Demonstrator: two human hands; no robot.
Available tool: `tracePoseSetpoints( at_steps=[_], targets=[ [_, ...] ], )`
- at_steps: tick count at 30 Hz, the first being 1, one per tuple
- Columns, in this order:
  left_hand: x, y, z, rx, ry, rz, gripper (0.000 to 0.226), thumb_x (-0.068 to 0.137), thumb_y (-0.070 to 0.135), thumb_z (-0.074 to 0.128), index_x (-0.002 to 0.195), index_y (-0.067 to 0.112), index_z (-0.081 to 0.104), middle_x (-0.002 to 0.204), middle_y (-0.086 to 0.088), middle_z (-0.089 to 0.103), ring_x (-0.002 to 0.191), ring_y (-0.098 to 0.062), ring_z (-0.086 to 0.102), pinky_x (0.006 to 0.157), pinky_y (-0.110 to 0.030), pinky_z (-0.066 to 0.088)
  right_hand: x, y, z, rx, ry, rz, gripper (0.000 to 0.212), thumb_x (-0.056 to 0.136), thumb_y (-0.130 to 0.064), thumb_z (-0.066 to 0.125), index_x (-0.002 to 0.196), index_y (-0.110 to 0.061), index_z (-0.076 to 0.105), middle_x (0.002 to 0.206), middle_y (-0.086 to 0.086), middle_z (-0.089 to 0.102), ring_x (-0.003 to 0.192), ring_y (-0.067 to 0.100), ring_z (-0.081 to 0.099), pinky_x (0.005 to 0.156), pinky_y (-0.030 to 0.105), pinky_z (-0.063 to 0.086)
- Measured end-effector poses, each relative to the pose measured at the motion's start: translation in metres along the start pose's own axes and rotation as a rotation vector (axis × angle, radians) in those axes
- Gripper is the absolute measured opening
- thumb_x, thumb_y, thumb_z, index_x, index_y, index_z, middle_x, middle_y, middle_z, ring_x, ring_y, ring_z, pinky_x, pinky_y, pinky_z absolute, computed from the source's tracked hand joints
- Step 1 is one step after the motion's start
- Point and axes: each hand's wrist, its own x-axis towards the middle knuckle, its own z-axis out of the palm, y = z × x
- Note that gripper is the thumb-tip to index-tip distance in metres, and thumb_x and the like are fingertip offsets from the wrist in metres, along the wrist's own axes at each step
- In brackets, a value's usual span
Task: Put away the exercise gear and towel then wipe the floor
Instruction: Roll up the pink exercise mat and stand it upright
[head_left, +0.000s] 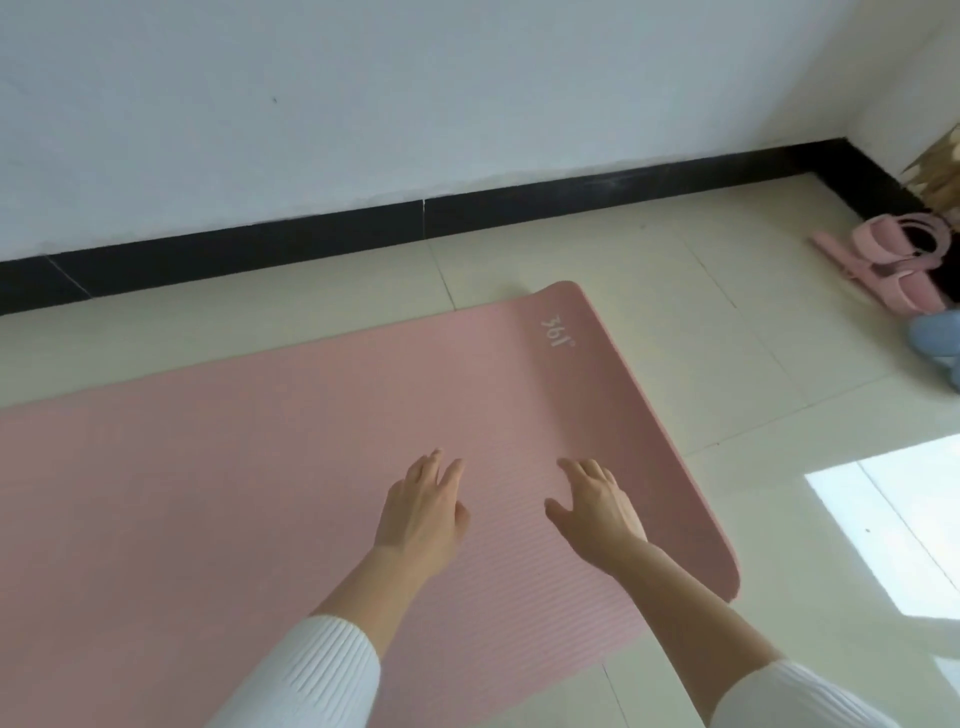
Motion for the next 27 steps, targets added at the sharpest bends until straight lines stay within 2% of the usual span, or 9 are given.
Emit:
tracePoseSetpoints(
  at_steps=[7, 10, 13, 16, 18, 21, 23, 25, 27],
  targets=[
    [0.061, -0.046, 0.095, 0.036, 0.002, 0.045, 0.062, 0.096, 0.027, 0.042, 0.152, 0.016, 0.016, 0.161, -0.009, 0.004, 0.147, -0.028, 0.009, 0.115, -0.042, 0.024, 0.048, 0.053, 0.079, -0.096, 0.115, 0.095, 0.064, 0.093, -0.04, 0.053, 0.147, -0.019, 0.027, 0.149, 0.0, 0.032, 0.131, 0.023, 0.033, 0.103, 0.04, 0.036],
    [0.078, -0.036, 0.103, 0.008, -0.013, -0.027, 0.068, 0.096, 0.033, 0.043, 0.153, 0.017, 0.008, 0.162, -0.005, -0.002, 0.147, -0.031, 0.002, 0.115, -0.047, 0.022, 0.054, 0.071, 0.076, -0.13, 0.169, 0.169, 0.069, 0.09, -0.041, 0.055, 0.148, -0.019, 0.024, 0.151, 0.001, 0.027, 0.133, 0.024, 0.029, 0.104, 0.042, 0.033],
    [0.086, -0.011, 0.105, -0.001, -0.022, 0.063, 0.069, 0.096, 0.032, 0.042, 0.153, 0.018, 0.006, 0.162, -0.001, -0.003, 0.148, -0.028, 0.001, 0.115, -0.047, 0.022, 0.058, 0.086, 0.061, -0.146, 0.21, 0.243, 0.074, 0.088, -0.04, 0.058, 0.149, -0.019, 0.021, 0.155, 0.002, 0.017, 0.139, 0.025, 0.019, 0.107, 0.045, 0.027],
    [0.091, -0.001, 0.122, 0.029, -0.055, 0.12, 0.07, 0.095, 0.032, 0.044, 0.153, 0.021, 0.006, 0.162, 0.002, -0.002, 0.148, -0.026, -0.001, 0.116, -0.046, 0.02, 0.067, 0.105, 0.045, -0.139, 0.253, 0.336, 0.086, 0.087, -0.041, 0.059, 0.152, -0.02, 0.008, 0.159, 0.004, 0.001, 0.145, 0.027, 0.005, 0.113, 0.049, 0.018],
    [0.091, -0.002, 0.136, 0.055, -0.048, 0.12, 0.07, 0.094, 0.034, 0.046, 0.153, 0.022, 0.009, 0.161, 0.003, 0.0, 0.148, -0.027, -0.002, 0.117, -0.045, 0.018, 0.071, 0.121, 0.038, -0.087, 0.271, 0.403, 0.091, 0.086, -0.04, 0.061, 0.152, -0.02, 0.001, 0.16, 0.007, -0.002, 0.146, 0.027, 0.002, 0.115, 0.05, 0.015],
    [0.092, 0.0, 0.144, 0.062, -0.02, 0.102, 0.069, 0.092, 0.036, 0.046, 0.152, 0.028, 0.014, 0.161, 0.004, 0.001, 0.147, -0.029, -0.002, 0.117, -0.045, 0.017, 0.076, 0.139, 0.033, 0.017, 0.271, 0.487, 0.089, 0.087, -0.041, 0.058, 0.152, -0.016, 0.002, 0.156, 0.009, 0.021, 0.143, 0.027, 0.019, 0.113, 0.051, 0.018],
    [0.092, 0.005, 0.141, 0.079, -0.037, 0.102, 0.066, 0.092, 0.037, 0.046, 0.151, 0.035, 0.015, 0.161, 0.002, 0.0, 0.147, -0.031, -0.002, 0.116, -0.047, 0.017, 0.08, 0.147, 0.033, 0.07, 0.299, 0.499, 0.072, 0.09, -0.041, 0.049, 0.148, -0.014, 0.015, 0.139, 0.01, 0.047, 0.13, 0.028, 0.039, 0.107, 0.05, 0.022],
    [0.092, 0.01, 0.138, 0.098, -0.055, 0.107, 0.063, 0.093, 0.037, 0.047, 0.149, 0.041, 0.017, 0.161, -0.001, 0.0, 0.146, -0.034, -0.002, 0.116, -0.048, 0.018, 0.082, 0.147, 0.031, 0.128, 0.39, 0.47, 0.044, 0.092, -0.038, 0.038, 0.13, -0.015, 0.041, 0.113, 0.008, 0.063, 0.114, 0.03, 0.052, 0.101, 0.046, 0.025],
    [0.092, 0.012, 0.137, 0.103, -0.074, 0.104, 0.061, 0.093, 0.037, 0.048, 0.147, 0.044, 0.02, 0.16, -0.004, 0.003, 0.145, -0.037, -0.001, 0.115, -0.05, 0.021, 0.082, 0.143, 0.025, 0.282, 0.485, 0.411, 0.029, 0.092, -0.028, 0.036, 0.097, -0.012, 0.059, 0.085, 0.006, 0.068, 0.093, 0.032, 0.06, 0.092, 0.041, 0.039]
  ],
)
